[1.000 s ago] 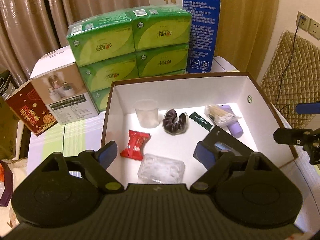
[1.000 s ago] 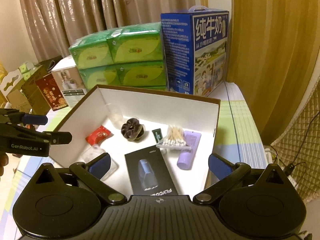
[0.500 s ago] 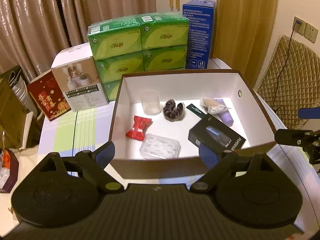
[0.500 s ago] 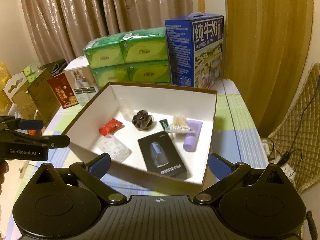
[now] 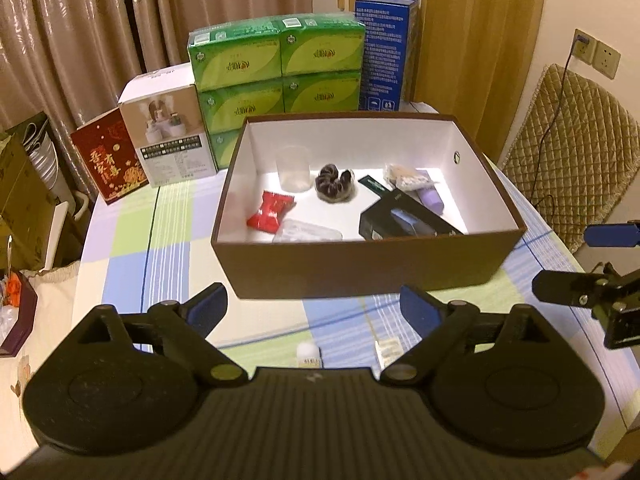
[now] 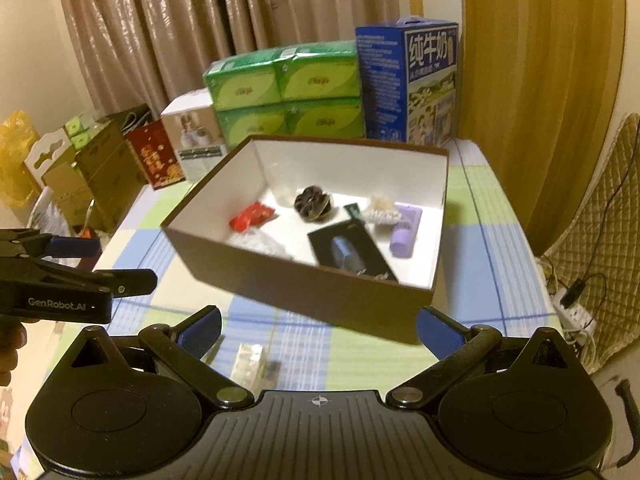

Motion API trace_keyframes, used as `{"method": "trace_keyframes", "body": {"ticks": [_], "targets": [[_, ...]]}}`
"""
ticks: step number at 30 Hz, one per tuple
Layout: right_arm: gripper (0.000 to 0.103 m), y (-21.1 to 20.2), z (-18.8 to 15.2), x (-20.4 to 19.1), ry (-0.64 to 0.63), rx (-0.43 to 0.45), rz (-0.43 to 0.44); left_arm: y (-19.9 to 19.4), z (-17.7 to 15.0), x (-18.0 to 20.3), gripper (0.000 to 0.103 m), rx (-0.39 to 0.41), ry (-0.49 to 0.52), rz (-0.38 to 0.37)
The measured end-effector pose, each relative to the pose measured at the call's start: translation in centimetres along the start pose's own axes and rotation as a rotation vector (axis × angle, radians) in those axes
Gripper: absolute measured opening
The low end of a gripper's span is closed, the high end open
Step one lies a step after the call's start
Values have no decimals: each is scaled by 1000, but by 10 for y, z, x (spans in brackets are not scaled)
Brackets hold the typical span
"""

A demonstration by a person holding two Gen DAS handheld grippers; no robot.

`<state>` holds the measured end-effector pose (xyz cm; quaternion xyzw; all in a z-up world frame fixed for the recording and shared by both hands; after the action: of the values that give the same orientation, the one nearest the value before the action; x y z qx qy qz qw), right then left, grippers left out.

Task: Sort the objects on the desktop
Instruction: 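Withdraw both tools from the box back over the table, then move the right tool to the white zigzag holder while the left tool moves to the pill bottle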

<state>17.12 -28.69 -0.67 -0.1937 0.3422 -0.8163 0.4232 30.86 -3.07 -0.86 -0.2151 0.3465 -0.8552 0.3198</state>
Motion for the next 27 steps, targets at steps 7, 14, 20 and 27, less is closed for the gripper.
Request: {"method": "trace_keyframes", "body": {"ticks": [7, 14, 20, 27], "targets": [[101, -10, -16, -4, 1, -20, 10, -10, -22, 9, 91, -17, -13, -11], [101, -11, -30, -6, 14, -53, 19, -14, -42, 15, 91, -38, -28, -6], [101, -8, -44, -9, 9, -92, 33, -13, -58, 18, 91, -77, -33, 1], [101, -6, -59, -16, -8, -134, 51, -11, -75, 18, 91, -114, -45, 5]]}}
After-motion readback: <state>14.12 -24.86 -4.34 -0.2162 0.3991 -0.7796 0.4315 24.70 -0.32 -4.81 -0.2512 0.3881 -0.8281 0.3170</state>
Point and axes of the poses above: each gripper's, at about its wrist camera, not at the fingertips, and y roughly the way its jaws point, x to its right, z to its top, the point moved 1 cm from there along y, roughly the way its jaws point, and after that the axes turned 14 degrees about -z, right-handed, at the moved point
